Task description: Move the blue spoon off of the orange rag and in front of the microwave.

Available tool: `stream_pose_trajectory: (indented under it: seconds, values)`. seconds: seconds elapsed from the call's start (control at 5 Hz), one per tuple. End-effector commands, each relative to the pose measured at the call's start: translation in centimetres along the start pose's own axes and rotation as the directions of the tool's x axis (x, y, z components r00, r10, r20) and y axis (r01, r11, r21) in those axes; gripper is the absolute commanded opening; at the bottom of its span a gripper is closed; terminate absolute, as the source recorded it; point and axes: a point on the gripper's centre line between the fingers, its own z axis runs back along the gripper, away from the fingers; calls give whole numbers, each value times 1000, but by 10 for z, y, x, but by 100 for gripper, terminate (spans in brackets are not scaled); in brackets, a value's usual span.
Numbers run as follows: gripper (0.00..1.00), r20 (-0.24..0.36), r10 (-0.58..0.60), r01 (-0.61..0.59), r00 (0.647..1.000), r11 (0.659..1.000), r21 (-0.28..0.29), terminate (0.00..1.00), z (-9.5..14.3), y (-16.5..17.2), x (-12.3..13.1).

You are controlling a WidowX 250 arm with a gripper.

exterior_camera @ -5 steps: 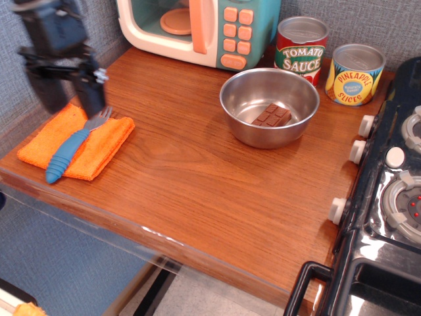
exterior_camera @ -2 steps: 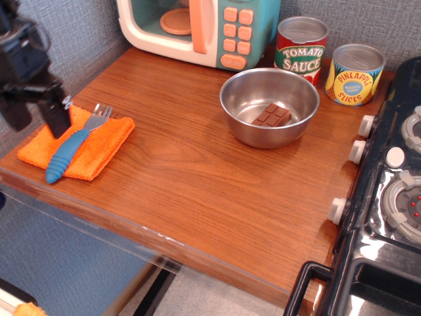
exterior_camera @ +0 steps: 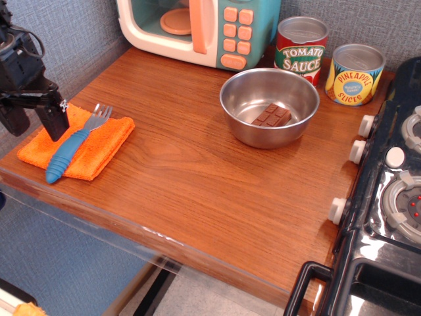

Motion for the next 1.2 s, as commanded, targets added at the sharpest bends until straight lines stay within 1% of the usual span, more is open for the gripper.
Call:
stream_pose_trajectory:
  seconds: [0.0, 0.2, 1.0]
  values:
    - [100, 29, 3, -4, 1000, 1000, 30, 0, 8, 0, 2]
    - [100, 23, 0, -1, 1000, 999, 33, 0, 3, -2, 3]
    - [100, 5, -21, 20, 1000, 995, 98, 0, -23, -17, 12]
